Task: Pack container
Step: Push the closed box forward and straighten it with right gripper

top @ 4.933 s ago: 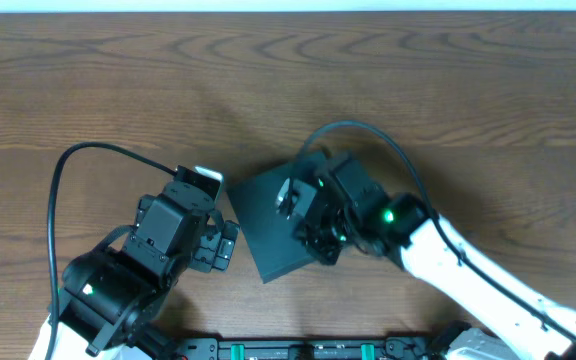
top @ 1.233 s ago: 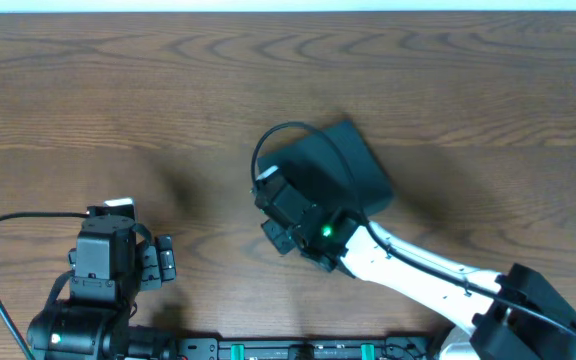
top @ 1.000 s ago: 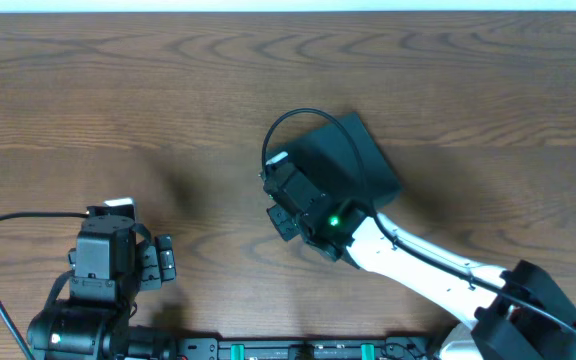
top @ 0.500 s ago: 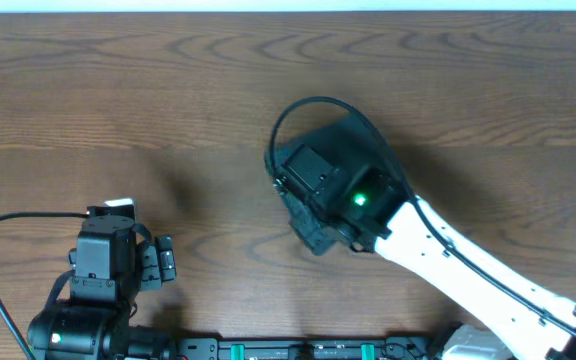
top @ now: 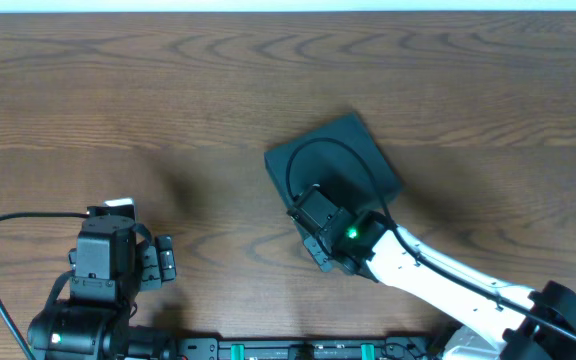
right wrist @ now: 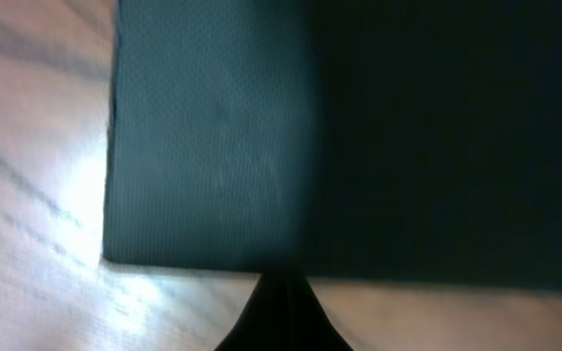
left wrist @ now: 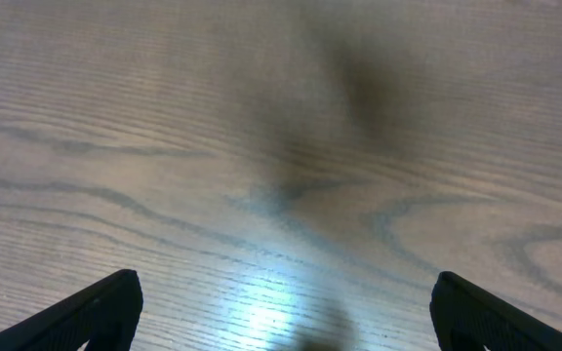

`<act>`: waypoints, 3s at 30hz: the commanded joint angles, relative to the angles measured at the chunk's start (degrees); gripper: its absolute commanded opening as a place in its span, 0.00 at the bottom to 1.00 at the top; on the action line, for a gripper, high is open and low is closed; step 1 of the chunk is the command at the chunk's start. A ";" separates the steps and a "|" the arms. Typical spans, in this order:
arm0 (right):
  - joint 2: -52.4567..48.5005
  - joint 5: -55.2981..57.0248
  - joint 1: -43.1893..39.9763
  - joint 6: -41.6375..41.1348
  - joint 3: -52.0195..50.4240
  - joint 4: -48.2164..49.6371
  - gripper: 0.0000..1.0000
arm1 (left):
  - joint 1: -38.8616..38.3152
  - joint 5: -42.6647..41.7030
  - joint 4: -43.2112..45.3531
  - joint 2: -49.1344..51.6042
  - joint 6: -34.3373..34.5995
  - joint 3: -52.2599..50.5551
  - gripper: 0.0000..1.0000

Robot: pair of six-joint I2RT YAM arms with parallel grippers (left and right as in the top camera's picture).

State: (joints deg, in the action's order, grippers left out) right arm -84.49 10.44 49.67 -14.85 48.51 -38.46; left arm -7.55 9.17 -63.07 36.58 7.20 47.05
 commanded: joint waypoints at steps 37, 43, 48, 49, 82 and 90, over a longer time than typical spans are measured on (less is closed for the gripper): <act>-2.80 3.63 -10.88 -2.71 7.89 -5.51 0.01 | 0.35 0.17 -0.15 -0.28 -0.81 -0.17 0.95; -4.04 2.80 -11.52 -1.79 5.92 1.95 0.01 | 0.35 0.20 -0.15 -0.28 -0.81 -0.17 0.95; -6.27 2.01 -11.50 -1.29 5.95 6.62 0.01 | 0.35 0.17 -0.15 -0.28 -0.81 -0.17 0.95; -6.62 1.40 -11.50 -0.66 5.99 7.48 0.01 | 0.35 0.17 -0.15 -0.28 -0.81 -0.17 0.95; -10.25 -0.57 -13.14 1.62 9.18 17.40 0.01 | 0.35 0.17 -0.17 -0.28 -0.81 -0.17 0.95; 0.55 0.68 -13.79 0.09 10.49 8.37 0.01 | 0.35 0.17 -0.15 -0.28 -0.81 -0.17 0.95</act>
State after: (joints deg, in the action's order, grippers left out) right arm -89.01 9.85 36.88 -14.02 57.45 -29.87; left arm -7.53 9.17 -63.02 36.58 7.20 47.05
